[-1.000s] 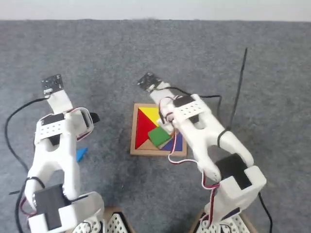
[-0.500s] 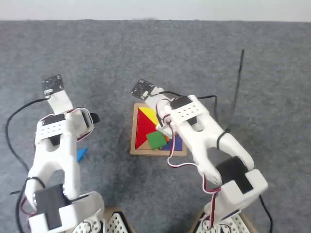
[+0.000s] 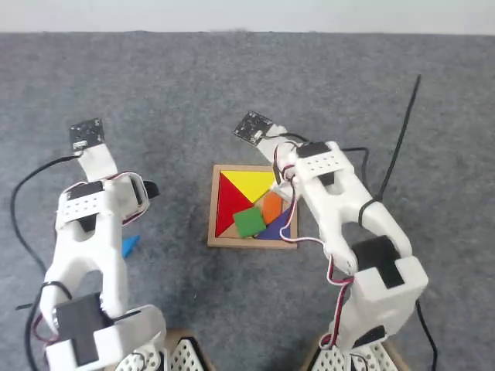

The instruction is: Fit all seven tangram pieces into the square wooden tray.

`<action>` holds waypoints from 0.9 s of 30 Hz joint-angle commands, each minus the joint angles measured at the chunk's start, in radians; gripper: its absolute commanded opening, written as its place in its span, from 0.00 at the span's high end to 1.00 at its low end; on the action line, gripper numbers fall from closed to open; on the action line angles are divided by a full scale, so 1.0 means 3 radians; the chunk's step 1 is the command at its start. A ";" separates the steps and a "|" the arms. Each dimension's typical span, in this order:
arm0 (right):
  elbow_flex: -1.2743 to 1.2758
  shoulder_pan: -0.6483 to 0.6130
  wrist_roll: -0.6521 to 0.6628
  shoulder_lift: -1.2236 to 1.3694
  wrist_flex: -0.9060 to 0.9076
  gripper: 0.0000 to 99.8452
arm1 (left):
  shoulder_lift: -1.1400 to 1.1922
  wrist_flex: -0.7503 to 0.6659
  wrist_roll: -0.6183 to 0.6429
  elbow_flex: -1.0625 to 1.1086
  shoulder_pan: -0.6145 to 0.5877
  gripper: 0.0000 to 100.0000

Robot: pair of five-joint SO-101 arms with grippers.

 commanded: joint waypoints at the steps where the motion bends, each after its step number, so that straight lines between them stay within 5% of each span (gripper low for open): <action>1: -0.0199 0.0013 0.0143 -0.0074 0.0105 0.99 | -0.0169 0.0010 -0.0020 -0.0018 0.0026 0.73; 13: 0.0123 -0.0616 -0.0286 -0.0923 0.0601 0.99 | -0.0169 0.0005 -0.0026 -0.0018 0.0026 0.73; 19: 0.0240 -0.0432 -0.0557 -0.0361 0.0130 0.99 | -0.0169 0.0010 -0.0026 -0.0018 0.0026 0.73; 27: -0.0517 0.0008 -0.0578 0.0294 0.0427 0.99 | -0.0169 0.0010 -0.0026 -0.0018 0.0026 0.73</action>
